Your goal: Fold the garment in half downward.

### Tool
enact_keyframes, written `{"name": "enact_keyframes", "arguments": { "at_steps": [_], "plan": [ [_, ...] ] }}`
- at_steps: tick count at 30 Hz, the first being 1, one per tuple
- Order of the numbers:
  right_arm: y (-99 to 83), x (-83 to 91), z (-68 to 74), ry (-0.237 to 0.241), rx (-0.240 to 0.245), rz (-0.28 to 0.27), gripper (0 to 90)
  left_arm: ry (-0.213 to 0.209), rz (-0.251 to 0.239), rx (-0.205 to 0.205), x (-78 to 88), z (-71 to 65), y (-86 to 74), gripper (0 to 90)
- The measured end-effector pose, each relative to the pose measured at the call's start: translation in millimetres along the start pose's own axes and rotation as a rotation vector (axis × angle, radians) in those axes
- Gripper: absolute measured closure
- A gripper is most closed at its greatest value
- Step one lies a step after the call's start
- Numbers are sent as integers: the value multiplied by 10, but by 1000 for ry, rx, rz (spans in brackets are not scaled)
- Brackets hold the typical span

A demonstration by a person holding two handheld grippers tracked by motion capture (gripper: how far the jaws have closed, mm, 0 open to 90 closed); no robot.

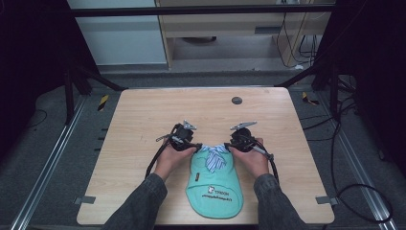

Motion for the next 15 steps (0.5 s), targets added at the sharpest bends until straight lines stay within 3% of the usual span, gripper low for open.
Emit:
{"name": "enact_keyframes", "arguments": {
  "at_steps": [6, 15],
  "plan": [
    [-41, -35, 26, 1, 6, 32, 625, -2, 28, -22, -56, -42, -41, 461],
    [-88, -86, 55, 1, 12, 68, 595, -25, 40, -13, -82, -48, -65, 513]
  ]
}}
Point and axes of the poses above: each handheld gripper's, and its own axes: x roughly backward along the jaws, y roughly out of its top, z roughly to its left, the point moved 8 cm from there along -x, roughly forward along the jaws, and after that the axes turned 1 degree about y, right-handed, at the moved point
